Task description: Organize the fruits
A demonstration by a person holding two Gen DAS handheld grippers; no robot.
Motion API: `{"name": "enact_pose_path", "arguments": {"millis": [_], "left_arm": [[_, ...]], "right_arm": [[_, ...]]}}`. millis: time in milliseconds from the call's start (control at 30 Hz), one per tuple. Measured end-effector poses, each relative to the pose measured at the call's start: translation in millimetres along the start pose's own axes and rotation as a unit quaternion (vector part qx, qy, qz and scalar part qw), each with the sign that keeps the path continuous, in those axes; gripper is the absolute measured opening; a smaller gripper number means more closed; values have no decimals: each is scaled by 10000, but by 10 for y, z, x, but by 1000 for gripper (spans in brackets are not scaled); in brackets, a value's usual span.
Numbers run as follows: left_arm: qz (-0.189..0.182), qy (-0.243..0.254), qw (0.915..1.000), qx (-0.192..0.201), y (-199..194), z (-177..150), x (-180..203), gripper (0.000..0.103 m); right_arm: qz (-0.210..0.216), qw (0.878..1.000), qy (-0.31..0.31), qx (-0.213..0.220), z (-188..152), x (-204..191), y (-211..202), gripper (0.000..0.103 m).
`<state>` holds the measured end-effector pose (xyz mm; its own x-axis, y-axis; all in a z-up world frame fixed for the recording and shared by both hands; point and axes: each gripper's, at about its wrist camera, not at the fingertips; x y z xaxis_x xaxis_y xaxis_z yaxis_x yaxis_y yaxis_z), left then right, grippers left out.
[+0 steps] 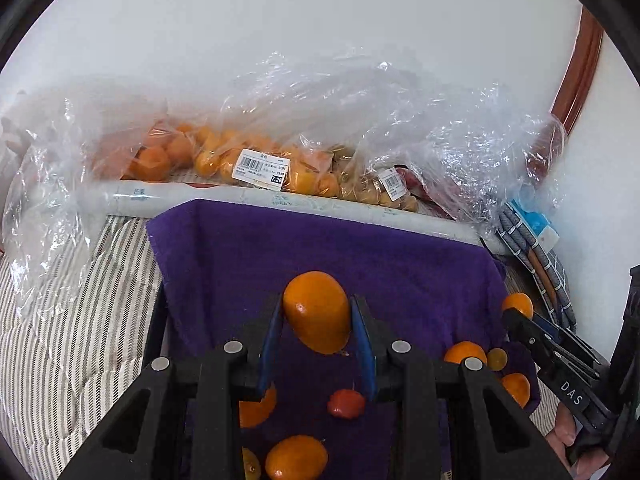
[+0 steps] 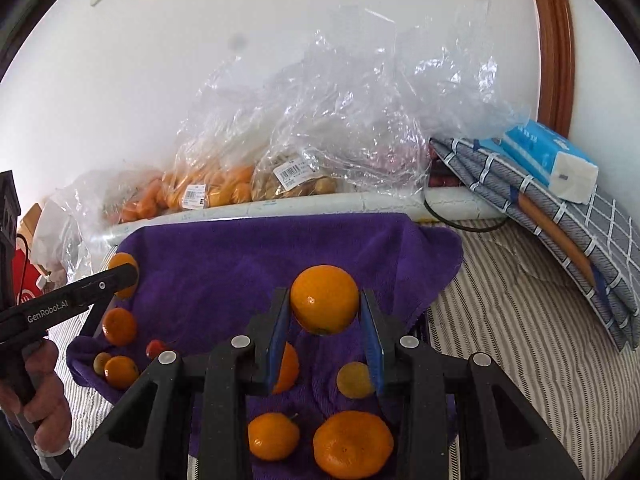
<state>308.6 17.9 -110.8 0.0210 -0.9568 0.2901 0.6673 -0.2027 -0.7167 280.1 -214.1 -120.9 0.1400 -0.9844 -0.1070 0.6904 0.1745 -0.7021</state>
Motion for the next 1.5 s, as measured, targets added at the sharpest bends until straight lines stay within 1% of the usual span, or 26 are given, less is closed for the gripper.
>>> {"name": "enact_pose_path", "arguments": {"millis": [200, 367, 600, 733, 867, 933, 967, 1033, 1133, 1167, 1200, 1233, 1267, 1333, 1400, 1433, 1500], "left_arm": [[1, 69, 9999, -95, 117, -30, 47, 32], [86, 94, 9997, -194, 196, -51, 35, 32], [184, -7, 9992, -348, 311, -101, -7, 32], [236, 82, 9992, -319, 314, -110, 8, 32], [275, 125, 9991, -304, 314, -121, 19, 32], [362, 188, 9988, -288, 299, -120, 30, 37], [393, 206, 9987, -266, 285, -116, 34, 41], [432, 219, 9986, -195, 229, -104, 34, 42], [484, 234, 9985, -129, 88, -66, 35, 47], [481, 233, 9985, -101, 30, -71, 28, 48], [496, 206, 9985, -65, -52, -87, 15, 49], [520, 175, 9985, -35, -131, -109, 4, 50], [536, 161, 9984, 1, -224, -139, -5, 53], [592, 185, 9980, 101, -454, -215, 8, 58], [655, 266, 9973, 198, -677, -290, 46, 67], [680, 332, 9968, 267, -817, -339, 77, 68], [708, 400, 9958, 417, -1062, -425, 130, 74]], "right_arm": [[42, 10000, 11, -59, -45, 17, 116, 34], [46, 9999, -16, -145, -83, 15, 193, 34], [47, 9997, 28, -243, -126, 28, 249, 34], [-89, 9995, -165, -265, -153, -38, 281, 34], [-115, 9994, -198, -274, -164, -49, 292, 34], [-121, 9994, -181, -274, -172, -40, 283, 34], [-117, 9994, -176, -264, -175, -35, 274, 34], [-128, 9995, -205, -219, -158, -42, 245, 35], [-59, 9999, -138, -69, -130, -59, 130, 42], [-40, 9999, -104, -4, -116, -67, 67, 48], [-62, 9999, -100, 12, -100, -84, 16, 51], [-112, 9999, -113, 12, -87, -108, -71, 52], [-142, 9998, -108, 18, -84, -126, -162, 52], [-145, 9998, -71, 74, -99, -160, -380, 57], [-179, 9997, -71, 156, -128, -203, -602, 66], [-239, 9995, -85, 210, -154, -240, -773, 68], [-323, 9991, -78, 279, -196, -281, -1017, 76]]}}
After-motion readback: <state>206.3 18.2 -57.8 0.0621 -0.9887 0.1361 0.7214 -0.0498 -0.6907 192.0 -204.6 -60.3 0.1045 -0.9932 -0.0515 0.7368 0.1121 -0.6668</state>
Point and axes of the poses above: each gripper's, at about its wrist camera, not at the fingertips, and y roughly the way its jaws point, x to its right, z to its top, and after that the axes turned 4 degrees about -y, right-handed
